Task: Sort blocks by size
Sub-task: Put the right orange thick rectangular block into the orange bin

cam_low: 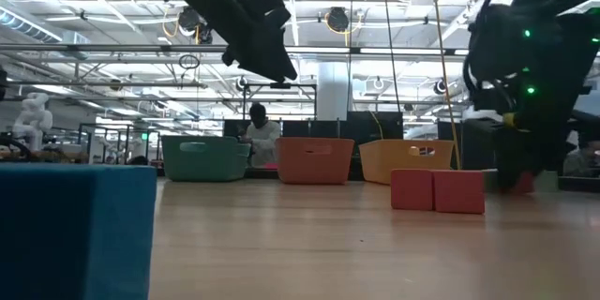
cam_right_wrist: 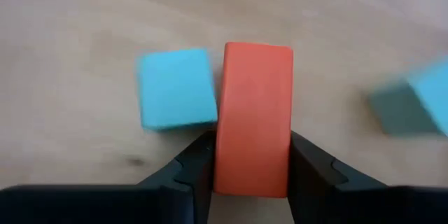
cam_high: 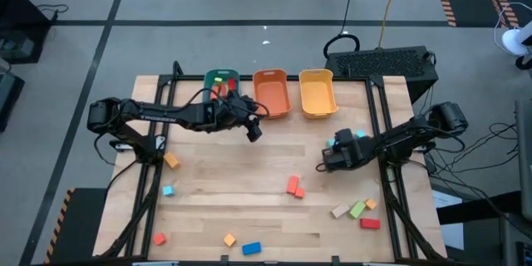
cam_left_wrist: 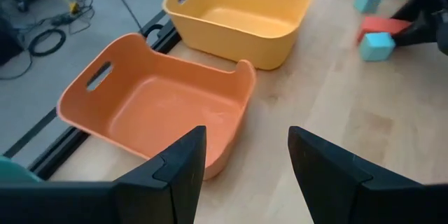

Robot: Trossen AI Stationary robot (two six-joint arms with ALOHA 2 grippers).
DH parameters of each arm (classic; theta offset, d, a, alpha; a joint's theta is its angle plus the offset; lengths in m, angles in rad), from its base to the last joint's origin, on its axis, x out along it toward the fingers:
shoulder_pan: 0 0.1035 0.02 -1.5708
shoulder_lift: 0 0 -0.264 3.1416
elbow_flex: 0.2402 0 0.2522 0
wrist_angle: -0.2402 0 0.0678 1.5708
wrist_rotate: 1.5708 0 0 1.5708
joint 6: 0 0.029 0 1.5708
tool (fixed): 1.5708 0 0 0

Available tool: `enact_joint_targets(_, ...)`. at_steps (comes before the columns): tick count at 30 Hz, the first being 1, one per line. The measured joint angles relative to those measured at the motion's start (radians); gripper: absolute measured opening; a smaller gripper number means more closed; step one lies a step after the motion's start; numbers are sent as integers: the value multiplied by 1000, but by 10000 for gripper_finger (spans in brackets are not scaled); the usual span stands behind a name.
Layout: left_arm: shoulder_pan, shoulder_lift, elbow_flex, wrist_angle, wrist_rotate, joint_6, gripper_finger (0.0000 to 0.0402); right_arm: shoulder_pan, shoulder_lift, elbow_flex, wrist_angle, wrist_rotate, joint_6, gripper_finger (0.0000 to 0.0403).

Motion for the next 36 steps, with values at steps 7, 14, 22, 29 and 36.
enact_joint_targets(7, -53, 0, 0, 10, 0, 54, 205, 19, 2, -1, 246, 35, -317, 123)
enact_joint_targets(14, -112, 18, 1, 14, 113, 165, 205, 19, 2, -1, 549, 59, -745, 122)
enact_joint_targets(22, -176, 100, 1, 127, 141, 185, 205, 18, 2, 14, 801, 14, -1126, 122)
enact_joint_targets(29, -200, 136, 1, 166, 145, 186, 217, 18, 2, 46, 816, 12, -1255, 123)
enact_joint_targets(36, -231, 201, 1, 243, 163, 239, 312, 18, 2, 53, 850, 10, -1313, 124)
